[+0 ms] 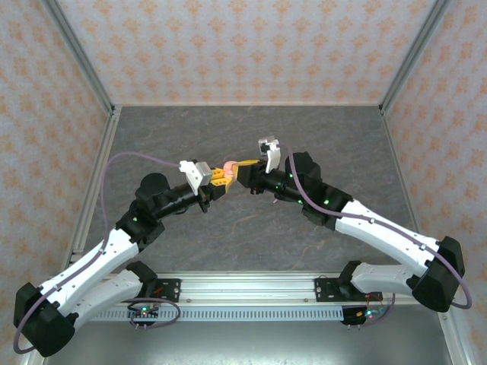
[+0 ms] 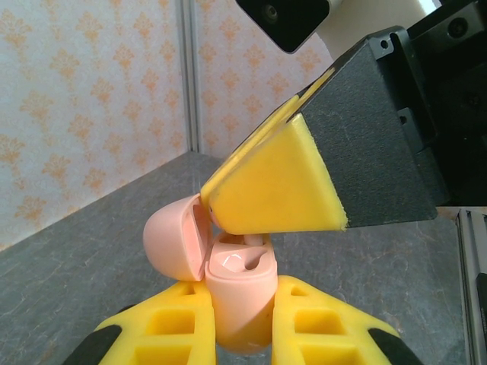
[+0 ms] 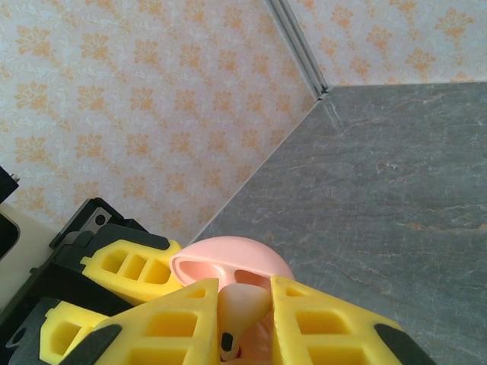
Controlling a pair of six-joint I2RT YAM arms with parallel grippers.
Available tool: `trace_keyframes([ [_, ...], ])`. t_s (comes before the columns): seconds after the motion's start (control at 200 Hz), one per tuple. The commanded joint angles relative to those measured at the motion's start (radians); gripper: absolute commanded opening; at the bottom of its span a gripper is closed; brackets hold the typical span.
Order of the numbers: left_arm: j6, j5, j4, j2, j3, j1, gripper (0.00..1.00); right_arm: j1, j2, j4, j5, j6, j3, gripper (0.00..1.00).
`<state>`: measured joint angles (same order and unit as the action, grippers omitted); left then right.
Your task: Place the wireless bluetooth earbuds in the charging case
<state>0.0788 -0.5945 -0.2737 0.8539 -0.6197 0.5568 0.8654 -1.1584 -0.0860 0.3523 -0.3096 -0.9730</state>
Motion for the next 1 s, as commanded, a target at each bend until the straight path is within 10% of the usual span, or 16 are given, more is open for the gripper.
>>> trace_keyframes([
  [0.0,0.003,-0.004,-0.047,-0.003,-0.005,0.012,0.00,0.010,-0.019,0.046,0.059,0.019,-0.048,0.21],
  [0.495,0.012,0.001,-0.022,-0.012,0.003,0.012,0.00,-0.007,0.051,0.264,-0.064,0.045,-0.161,0.57],
  [0.996,0.026,0.017,0.019,-0.053,0.017,0.013,0.00,-0.296,-0.020,0.727,-0.295,-0.059,-0.091,0.57],
])
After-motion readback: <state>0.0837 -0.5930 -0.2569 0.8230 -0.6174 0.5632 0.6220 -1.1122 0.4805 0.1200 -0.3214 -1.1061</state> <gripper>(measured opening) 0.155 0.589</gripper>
